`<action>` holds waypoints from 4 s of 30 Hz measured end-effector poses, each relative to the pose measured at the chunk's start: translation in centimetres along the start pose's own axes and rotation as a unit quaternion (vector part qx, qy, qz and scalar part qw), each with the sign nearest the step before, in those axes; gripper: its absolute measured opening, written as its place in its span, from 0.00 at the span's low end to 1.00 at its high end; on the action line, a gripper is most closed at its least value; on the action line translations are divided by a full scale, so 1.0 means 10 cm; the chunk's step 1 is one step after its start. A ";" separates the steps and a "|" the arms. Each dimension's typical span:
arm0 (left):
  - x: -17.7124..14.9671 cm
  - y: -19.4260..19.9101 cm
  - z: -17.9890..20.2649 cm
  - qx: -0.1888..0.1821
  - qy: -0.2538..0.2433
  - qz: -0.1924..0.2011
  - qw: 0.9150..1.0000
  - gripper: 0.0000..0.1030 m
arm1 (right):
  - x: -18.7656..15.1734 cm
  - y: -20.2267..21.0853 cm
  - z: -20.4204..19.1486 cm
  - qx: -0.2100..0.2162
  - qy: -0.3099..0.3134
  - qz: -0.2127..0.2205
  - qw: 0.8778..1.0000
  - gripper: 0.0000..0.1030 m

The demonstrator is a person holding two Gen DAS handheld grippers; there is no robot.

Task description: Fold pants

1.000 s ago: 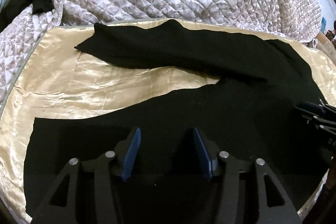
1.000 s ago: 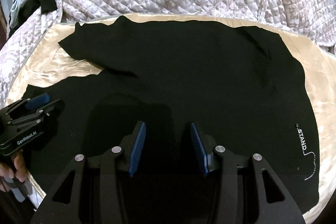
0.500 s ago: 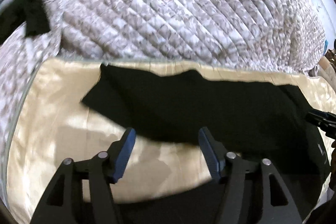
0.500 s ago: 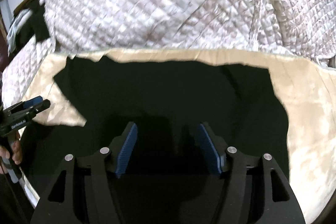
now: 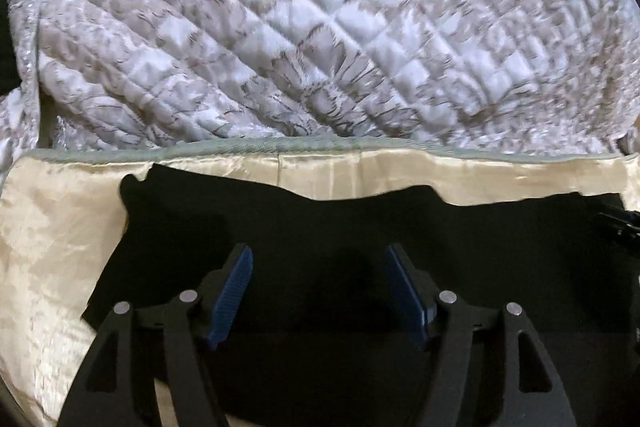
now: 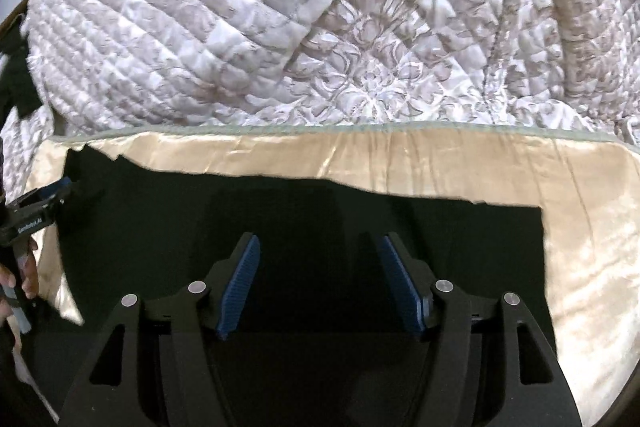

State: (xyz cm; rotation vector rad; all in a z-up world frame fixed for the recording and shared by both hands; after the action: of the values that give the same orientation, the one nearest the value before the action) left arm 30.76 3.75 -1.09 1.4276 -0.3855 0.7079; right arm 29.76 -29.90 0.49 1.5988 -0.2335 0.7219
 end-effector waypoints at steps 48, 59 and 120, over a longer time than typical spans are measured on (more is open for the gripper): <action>-1.91 2.21 -0.57 -0.044 0.071 -0.012 0.996 0.19 | -2.39 1.64 -0.78 0.083 -0.173 0.036 0.981 0.57; -1.78 1.60 0.30 -0.062 -0.090 -0.026 0.994 0.55 | -2.50 1.60 -0.30 0.068 -0.300 0.069 0.949 0.63; -2.30 2.20 -1.69 0.048 0.267 0.028 0.962 0.09 | -2.68 1.66 0.21 0.008 -0.359 0.109 0.927 0.09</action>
State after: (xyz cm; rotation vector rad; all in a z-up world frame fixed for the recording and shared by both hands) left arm -3.38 15.22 -1.25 1.2574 0.0323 1.1311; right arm 0.46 -41.75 -1.16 1.8177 -0.9525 0.2681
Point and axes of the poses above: each gripper's, at about its wrist camera, not at the fingertips, and y roughly against the way its jaws point, z to its right, x to its top, the point moved 5 cm from there along -y, roughly the way its jaws point, and after that the axes turned 12 degrees about y, right-handed, at the moved point
